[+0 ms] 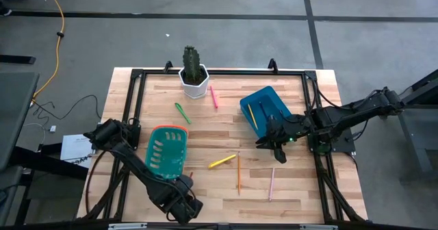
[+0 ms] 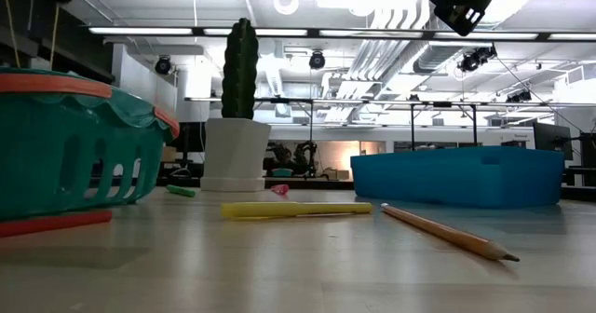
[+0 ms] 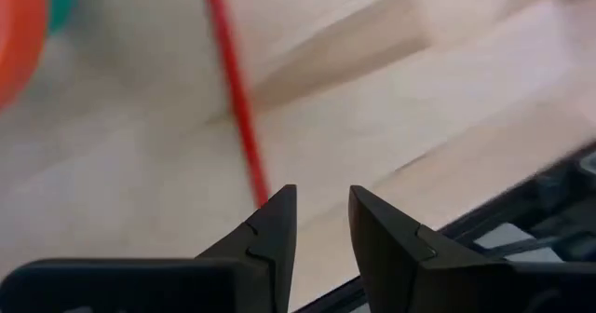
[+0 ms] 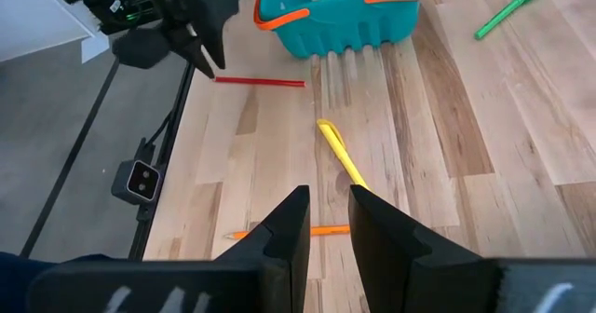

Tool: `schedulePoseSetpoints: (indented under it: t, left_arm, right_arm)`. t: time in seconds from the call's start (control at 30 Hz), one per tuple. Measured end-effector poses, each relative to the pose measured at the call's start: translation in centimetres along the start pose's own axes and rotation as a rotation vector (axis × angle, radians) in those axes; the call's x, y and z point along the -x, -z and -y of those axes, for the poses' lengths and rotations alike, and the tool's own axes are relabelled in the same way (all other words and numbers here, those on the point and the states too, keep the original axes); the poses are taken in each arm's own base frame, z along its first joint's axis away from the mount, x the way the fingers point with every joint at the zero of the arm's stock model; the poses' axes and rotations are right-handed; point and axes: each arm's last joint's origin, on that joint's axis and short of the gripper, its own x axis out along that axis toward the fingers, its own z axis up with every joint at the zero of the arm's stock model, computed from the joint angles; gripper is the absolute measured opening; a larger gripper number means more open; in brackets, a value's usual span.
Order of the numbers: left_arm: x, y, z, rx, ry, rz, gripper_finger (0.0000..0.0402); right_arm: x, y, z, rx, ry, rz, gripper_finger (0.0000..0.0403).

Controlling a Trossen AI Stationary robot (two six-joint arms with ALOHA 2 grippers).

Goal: Sort pens & pencils
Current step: Put the orange pencil into the blue bin

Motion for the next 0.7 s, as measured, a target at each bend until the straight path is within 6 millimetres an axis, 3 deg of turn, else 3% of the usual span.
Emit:
schedulePoseSetpoints:
  t: [0.23, 0.5, 0.7]
  left_arm:
    - [4.3, -0.6, 2.4, -0.142, 0.092, 0.199, 0.0088]
    - [9.8, -2.2, 5.1, -0.312, 0.213, 0.675, 0.0088]
    - [14.4, -3.7, 5.9, -0.419, 0.171, 0.887, 0.0088]
  right_arm:
    - [0.0, -0.3, -0.1, 0.000, -0.013, 0.035, 0.0069]
    - [0.2, -1.9, -0.8, -0.018, -0.114, 0.187, 0.0069]
    - [0.8, -3.4, -1.6, -0.041, -0.242, 0.335, 0.0069]
